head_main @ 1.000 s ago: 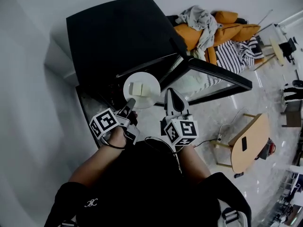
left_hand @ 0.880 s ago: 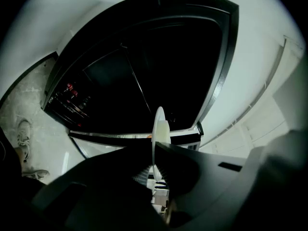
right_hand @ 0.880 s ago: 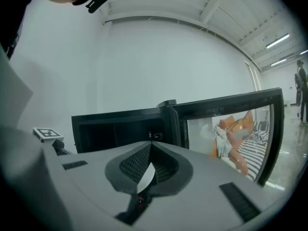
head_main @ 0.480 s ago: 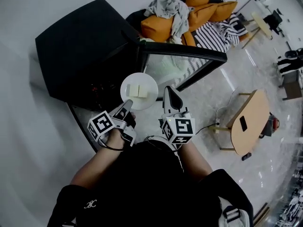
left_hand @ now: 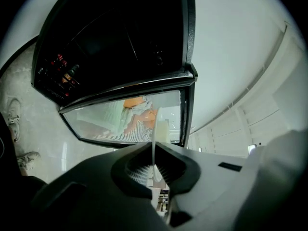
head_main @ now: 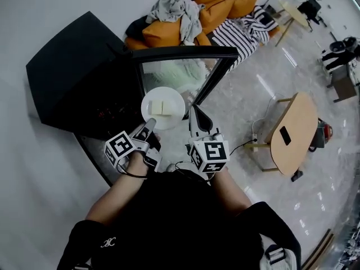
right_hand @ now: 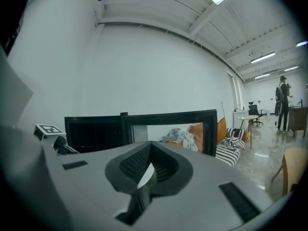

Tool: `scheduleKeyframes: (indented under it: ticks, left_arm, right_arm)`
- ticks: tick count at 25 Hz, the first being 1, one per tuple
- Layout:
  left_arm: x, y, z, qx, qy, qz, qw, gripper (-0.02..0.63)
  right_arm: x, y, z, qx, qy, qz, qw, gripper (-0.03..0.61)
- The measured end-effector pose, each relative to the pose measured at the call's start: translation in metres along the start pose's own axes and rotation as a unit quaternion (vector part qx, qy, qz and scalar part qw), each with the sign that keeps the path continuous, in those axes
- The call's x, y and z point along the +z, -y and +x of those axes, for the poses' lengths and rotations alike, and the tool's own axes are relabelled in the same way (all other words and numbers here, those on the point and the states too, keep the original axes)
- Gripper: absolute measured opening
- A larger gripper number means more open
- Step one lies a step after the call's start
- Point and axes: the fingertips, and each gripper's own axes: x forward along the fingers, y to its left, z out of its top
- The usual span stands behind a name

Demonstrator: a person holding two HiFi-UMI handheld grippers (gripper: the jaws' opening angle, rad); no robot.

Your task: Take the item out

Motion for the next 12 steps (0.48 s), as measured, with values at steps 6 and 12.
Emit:
scheduleKeyframes:
  ticks: [6,12]
  left_arm:
    - [-0.020,0.011,0.016,-0.009,0.002,0.004,0.9999,0.017]
    - [-0.034,0.011,0.021,-0.007,0.004,0.009,0.9999,0.017]
  right_arm:
    - [-0.002,0.027,-0.019,-0.006,0.003,0.000,1.000,0.006]
    - [-0.005,0.038,-0.029,-0.007,0.008,-0.012,1.000,0.006]
